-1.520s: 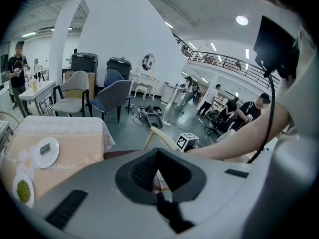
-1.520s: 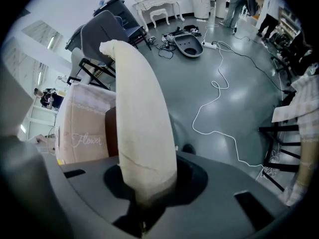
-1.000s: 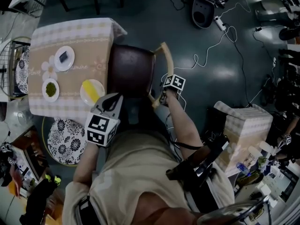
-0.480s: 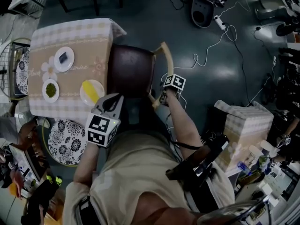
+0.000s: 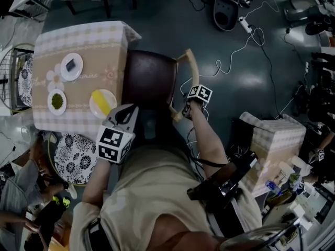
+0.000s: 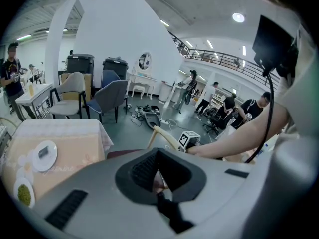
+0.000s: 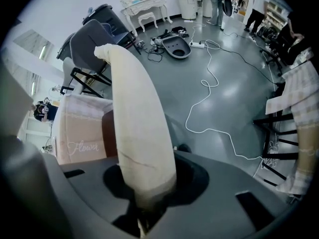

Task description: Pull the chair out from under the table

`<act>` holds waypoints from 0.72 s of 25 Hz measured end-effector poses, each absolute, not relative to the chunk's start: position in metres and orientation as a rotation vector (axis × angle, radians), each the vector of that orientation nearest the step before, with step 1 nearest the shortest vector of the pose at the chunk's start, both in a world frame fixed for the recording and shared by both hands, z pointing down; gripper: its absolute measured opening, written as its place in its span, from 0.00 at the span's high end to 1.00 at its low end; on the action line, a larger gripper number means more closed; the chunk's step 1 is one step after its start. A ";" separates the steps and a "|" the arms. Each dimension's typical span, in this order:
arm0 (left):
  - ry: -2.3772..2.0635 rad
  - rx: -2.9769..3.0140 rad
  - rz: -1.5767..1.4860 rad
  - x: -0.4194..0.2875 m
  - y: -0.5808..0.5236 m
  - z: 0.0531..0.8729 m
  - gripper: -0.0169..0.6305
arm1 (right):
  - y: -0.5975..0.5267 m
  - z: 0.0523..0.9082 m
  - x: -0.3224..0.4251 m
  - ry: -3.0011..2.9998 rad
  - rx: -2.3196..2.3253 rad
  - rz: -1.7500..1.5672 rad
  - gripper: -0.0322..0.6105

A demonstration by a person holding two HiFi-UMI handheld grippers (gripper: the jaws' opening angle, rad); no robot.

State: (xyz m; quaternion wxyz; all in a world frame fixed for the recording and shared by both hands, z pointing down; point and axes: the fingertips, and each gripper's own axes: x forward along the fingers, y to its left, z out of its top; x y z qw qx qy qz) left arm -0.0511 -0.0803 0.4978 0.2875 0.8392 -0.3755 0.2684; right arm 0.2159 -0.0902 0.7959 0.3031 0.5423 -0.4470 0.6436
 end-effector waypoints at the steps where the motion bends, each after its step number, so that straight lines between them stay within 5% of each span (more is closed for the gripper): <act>1: -1.003 2.241 0.719 -0.051 -0.080 0.497 0.96 | -0.090 0.795 0.216 -1.182 1.437 1.706 0.79; 18: -0.993 2.235 0.713 -0.059 -0.072 0.502 0.96 | -0.090 0.794 0.223 -1.178 1.441 1.686 0.78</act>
